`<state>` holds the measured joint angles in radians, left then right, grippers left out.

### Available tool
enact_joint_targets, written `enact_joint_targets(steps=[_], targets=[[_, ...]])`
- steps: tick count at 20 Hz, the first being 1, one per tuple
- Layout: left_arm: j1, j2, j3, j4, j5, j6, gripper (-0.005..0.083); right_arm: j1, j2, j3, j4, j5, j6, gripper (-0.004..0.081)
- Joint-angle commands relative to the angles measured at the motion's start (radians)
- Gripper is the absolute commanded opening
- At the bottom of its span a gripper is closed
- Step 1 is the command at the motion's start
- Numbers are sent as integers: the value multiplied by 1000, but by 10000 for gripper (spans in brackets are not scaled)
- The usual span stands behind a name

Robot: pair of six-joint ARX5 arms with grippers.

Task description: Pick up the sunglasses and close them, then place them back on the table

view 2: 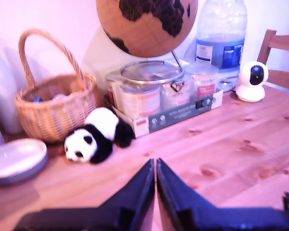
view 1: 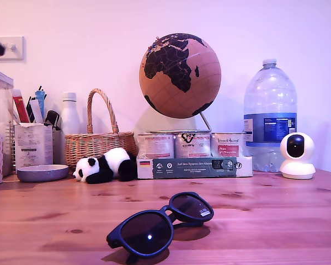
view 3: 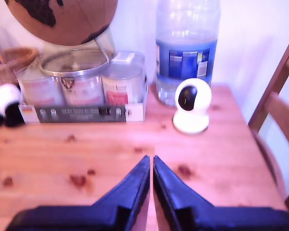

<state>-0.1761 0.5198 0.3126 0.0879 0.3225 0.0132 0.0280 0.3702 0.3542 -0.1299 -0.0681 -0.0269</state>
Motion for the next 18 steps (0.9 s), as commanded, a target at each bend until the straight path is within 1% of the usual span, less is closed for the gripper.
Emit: enact_joint_targets(steps=[1,3,4,5,7,11,18], targets=[[-5,-73,-24,9,1,-10,-22,16,-31,-1,-20,0,-3,-11],[-8,-144,-31,-26,1,-32,-22,32,-69,-1,-39,-1,-2,-11],[-8,-171,-31,-31,1,-40,-22,40,-89,-1,-51,-3,21,-11],[-8,-191,-30,-31,2,-62,-22,45,-102,0,-79,-18,50,-11],[-8,-216,-30,-51,2,-66,-22,48,-114,0,-130,-22,53,-11],[-8,-227,-30,-136,2,-66,-22,48,-114,0,-256,-23,53,-11],[-8,-227,-30,-364,2,-66,-22,48,-114,0,-455,-22,53,-11]])
